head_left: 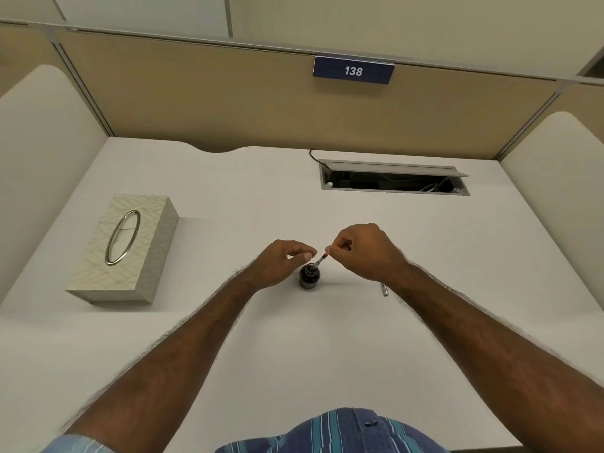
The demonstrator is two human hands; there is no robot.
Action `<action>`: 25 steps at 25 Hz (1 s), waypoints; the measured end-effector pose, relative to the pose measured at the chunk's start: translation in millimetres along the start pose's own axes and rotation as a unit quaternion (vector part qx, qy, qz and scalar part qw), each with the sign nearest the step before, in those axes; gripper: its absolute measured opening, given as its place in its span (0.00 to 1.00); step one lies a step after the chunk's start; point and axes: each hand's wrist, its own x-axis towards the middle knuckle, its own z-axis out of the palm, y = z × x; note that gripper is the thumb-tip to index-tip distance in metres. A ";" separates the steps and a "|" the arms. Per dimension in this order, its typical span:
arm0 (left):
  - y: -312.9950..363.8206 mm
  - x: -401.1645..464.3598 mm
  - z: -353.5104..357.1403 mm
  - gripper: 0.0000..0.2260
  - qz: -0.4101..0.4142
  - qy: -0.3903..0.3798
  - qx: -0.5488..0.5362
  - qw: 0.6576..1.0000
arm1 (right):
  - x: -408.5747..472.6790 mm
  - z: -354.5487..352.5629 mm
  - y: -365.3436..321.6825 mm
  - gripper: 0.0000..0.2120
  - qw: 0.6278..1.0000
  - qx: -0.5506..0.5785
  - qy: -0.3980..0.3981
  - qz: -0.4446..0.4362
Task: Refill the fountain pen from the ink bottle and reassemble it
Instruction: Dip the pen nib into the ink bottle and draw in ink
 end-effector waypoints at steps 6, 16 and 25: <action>-9.7 -2.0 6.9 0.07 0.000 -0.002 -0.060 0.998 | 8.9 8.5 -6.9 0.08 1.000 0.000 -0.009 -0.006; -15.8 -2.6 13.0 0.07 -0.011 0.006 -0.064 0.998 | 21.0 12.9 -17.8 0.09 1.000 0.026 0.002 0.001; -17.0 -1.7 16.9 0.05 -0.021 0.026 -0.063 0.997 | 23.0 12.7 -22.0 0.08 1.000 0.022 -0.012 -0.014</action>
